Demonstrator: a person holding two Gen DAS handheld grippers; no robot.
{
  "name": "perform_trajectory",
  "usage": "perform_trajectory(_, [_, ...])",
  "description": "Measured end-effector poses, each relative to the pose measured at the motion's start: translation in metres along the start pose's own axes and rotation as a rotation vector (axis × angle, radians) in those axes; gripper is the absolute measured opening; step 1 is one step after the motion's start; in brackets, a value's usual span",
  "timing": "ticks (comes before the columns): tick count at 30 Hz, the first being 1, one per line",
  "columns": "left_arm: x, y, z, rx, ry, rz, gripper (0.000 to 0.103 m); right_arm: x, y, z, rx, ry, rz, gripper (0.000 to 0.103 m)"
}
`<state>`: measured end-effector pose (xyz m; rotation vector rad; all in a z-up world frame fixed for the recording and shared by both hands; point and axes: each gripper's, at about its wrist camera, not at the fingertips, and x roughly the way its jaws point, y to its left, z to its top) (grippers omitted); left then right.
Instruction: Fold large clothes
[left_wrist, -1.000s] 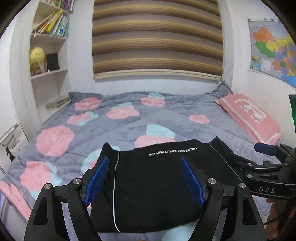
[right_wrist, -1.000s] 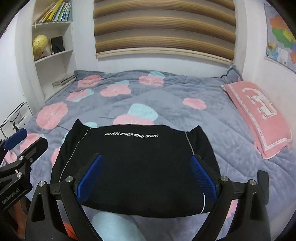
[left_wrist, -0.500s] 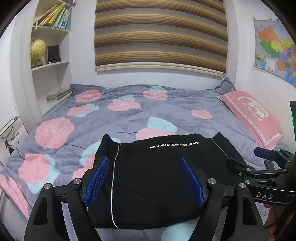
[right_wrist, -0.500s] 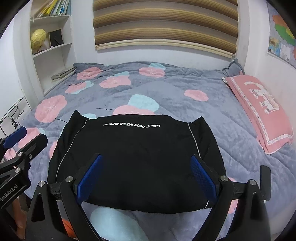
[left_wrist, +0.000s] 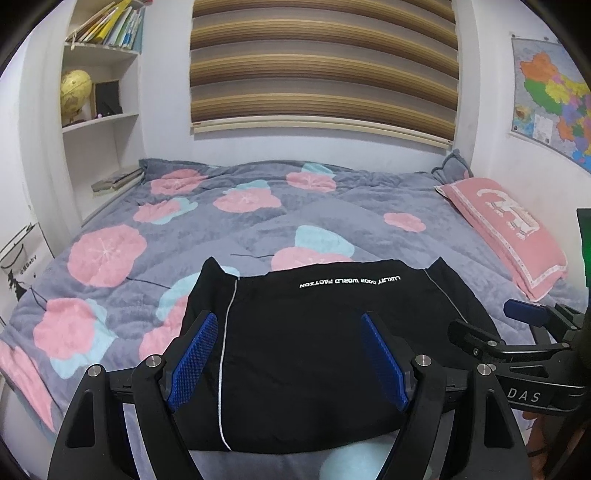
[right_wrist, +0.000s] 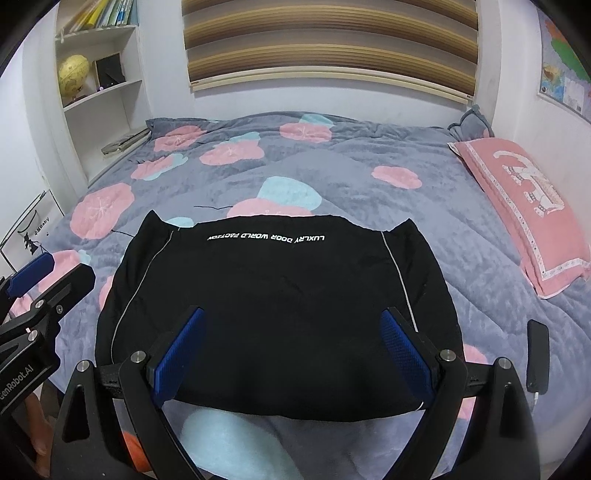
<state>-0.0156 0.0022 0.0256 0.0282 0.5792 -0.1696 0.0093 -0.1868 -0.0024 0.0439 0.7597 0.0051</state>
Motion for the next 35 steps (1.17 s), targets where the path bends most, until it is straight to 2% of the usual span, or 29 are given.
perform_trajectory(22, [0.0044,-0.0011,-0.0051,-0.003,0.028,-0.009,0.080,0.0057,0.0031,-0.0038,-0.003,0.026,0.012,0.096])
perform_trajectory(28, [0.0057,-0.0023,-0.0052,0.014,0.019,0.015,0.080,0.0073,0.0033,-0.0050,-0.002,0.030,0.013,0.096])
perform_trajectory(33, [0.0043,-0.0072,-0.0068,0.059,-0.016,0.077,0.080,0.0100,0.0014,-0.0073,-0.007,0.038,0.016,0.096])
perform_trajectory(35, [0.0052,-0.0069,-0.0066,0.060,-0.007,0.061,0.080,0.0104,0.0009,-0.0073,-0.007,0.038,0.016,0.096])
